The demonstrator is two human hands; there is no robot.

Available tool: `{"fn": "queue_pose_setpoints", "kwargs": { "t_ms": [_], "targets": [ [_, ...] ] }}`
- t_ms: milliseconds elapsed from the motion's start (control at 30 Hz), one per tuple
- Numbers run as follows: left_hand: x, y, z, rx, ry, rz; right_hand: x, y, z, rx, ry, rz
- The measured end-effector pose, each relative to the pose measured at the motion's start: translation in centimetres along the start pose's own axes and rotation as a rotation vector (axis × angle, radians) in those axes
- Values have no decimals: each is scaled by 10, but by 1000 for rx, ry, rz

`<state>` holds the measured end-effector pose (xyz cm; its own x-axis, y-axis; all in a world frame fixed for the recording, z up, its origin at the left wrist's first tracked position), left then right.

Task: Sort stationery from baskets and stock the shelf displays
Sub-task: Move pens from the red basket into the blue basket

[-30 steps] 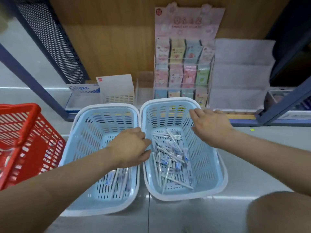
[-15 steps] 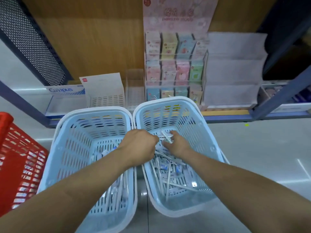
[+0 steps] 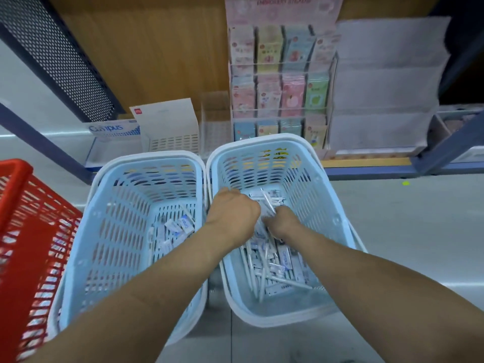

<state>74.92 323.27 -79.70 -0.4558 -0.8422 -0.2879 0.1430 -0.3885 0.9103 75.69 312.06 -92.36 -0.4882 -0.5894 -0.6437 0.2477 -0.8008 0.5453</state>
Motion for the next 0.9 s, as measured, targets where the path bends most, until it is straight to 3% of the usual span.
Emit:
{"fn": "queue_pose_setpoints", "kwargs": {
  "t_ms": [200, 367, 533, 633, 767, 900],
  "targets": [
    [31, -40, -31, -305, 127, 453, -15, 8, 13, 196, 14, -516],
    [43, -87, -40, -550, 471, 794, -15, 18, 19, 277, 96, -380],
    [70, -108, -33, -501, 492, 807, -3, 28, 31, 164, 39, -458],
    [71, -112, -37, -464, 482, 797, -11, 50, 38, 110, 93, -427],
    [65, -110, -44, -398, 540, 968, -36, 77, 45, 68, 190, -370],
    [46, -111, -48, -296, 709, 1203, -55, 88, 53, -4, 170, -655]
  ]
}}
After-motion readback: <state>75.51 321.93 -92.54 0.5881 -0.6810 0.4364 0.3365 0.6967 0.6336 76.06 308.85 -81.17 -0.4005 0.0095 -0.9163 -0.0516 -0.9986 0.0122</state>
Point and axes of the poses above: each hand's wrist, its own z-axis away from the middle knuckle, its own y-axis out of the back of the hand, x = y × z, the point moved 5 cm from there along -z, towards the middle knuckle, and after that the axes turned 6 degrees about y, right-handed, at the moved point
